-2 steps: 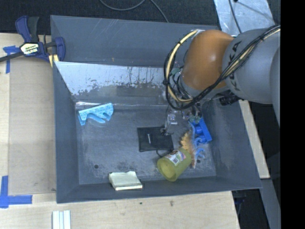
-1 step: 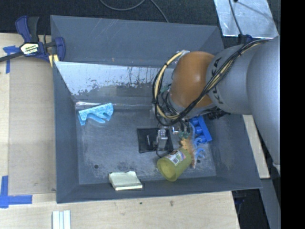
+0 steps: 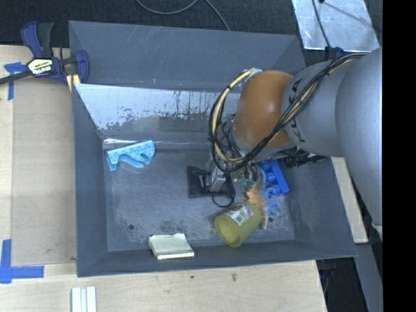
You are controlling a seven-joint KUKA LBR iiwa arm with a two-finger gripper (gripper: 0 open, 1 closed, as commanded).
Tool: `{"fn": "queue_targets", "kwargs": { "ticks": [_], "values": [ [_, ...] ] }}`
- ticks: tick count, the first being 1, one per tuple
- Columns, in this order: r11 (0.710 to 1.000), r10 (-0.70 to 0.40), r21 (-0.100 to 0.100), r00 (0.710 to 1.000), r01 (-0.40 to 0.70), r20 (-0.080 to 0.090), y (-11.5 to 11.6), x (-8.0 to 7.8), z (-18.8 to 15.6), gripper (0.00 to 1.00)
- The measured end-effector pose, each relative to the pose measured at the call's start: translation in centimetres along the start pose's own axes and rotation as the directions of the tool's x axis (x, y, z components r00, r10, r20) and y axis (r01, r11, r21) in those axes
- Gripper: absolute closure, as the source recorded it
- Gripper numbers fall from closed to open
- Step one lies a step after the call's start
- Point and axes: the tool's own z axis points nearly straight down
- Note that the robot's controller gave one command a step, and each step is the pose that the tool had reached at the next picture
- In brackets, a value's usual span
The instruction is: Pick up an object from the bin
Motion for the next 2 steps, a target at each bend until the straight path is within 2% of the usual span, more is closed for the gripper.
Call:
{"fn": "queue_targets", "kwargs": {
  "ticks": [2],
  "values": [
    [1.0, -0.001, 0.0, 1.0, 0.001, 0.001, 0.0, 0.01, -0.13, 1.0]
  ]
}}
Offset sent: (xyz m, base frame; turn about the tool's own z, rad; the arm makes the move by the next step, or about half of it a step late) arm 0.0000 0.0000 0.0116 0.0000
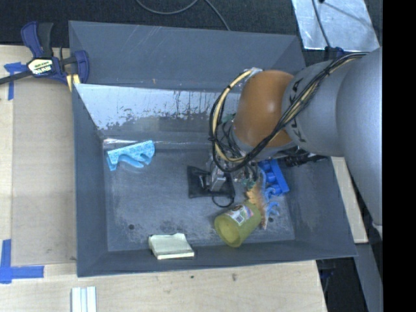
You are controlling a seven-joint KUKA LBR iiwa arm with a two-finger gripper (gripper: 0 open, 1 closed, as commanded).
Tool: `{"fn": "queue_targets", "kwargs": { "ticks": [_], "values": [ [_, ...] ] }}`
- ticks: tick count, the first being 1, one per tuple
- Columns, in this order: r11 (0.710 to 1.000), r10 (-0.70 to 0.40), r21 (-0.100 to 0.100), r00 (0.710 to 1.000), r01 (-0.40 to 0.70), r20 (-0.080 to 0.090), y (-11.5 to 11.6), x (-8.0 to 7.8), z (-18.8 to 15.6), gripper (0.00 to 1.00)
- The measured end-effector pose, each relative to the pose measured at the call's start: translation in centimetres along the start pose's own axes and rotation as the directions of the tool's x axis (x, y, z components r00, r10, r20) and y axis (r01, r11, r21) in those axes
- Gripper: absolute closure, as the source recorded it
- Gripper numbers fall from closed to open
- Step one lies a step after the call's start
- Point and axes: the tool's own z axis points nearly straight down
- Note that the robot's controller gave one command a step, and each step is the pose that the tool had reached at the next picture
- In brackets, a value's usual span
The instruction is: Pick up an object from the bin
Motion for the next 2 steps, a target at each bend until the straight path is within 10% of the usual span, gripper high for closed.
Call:
{"fn": "queue_targets", "kwargs": {
  "ticks": [2],
  "values": [
    [1.0, 0.0, 0.002, 1.0, 0.0, -0.01, -0.1, 0.2, -2.7, 1.0]
  ]
}}
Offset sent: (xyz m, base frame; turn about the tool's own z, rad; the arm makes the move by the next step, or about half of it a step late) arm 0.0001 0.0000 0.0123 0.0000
